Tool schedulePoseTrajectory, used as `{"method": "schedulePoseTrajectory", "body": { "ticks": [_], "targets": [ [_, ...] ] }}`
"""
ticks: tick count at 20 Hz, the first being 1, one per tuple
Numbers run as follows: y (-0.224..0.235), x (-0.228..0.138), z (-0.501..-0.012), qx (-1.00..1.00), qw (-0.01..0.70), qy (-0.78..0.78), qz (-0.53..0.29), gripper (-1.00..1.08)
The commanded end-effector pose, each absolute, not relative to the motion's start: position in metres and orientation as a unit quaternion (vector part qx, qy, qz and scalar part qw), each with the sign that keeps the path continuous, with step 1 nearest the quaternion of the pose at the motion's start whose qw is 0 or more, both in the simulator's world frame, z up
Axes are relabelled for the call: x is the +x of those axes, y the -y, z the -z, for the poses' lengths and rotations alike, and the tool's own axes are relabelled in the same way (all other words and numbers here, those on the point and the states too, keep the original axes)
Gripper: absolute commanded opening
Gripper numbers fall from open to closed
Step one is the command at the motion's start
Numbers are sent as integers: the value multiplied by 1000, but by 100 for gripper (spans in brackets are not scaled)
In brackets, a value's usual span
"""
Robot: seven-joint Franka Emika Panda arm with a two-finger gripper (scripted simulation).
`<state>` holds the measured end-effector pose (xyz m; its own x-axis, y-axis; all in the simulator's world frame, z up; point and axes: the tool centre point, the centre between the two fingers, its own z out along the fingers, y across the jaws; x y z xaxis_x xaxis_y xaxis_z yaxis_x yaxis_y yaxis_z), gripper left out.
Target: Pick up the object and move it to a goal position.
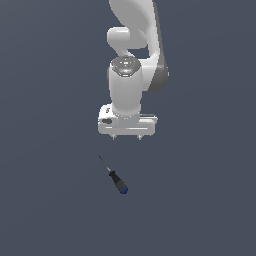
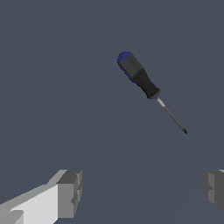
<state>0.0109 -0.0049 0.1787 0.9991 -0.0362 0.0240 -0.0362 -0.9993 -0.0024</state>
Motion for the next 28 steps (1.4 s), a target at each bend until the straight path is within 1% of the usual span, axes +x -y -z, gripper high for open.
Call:
{"method": "schedulePoseTrajectory", "body": {
  "ticks": [1,12,20,28],
  "targets": [
    [5,11,-179,-1000,1,-18,12,100],
    [3,16,-194,-1000,-10,-9,25,100],
    [6,22,-188,-1000,-11,11,23,100],
    [16,38,-169,-997,-13,70,18,100]
  ]
}}
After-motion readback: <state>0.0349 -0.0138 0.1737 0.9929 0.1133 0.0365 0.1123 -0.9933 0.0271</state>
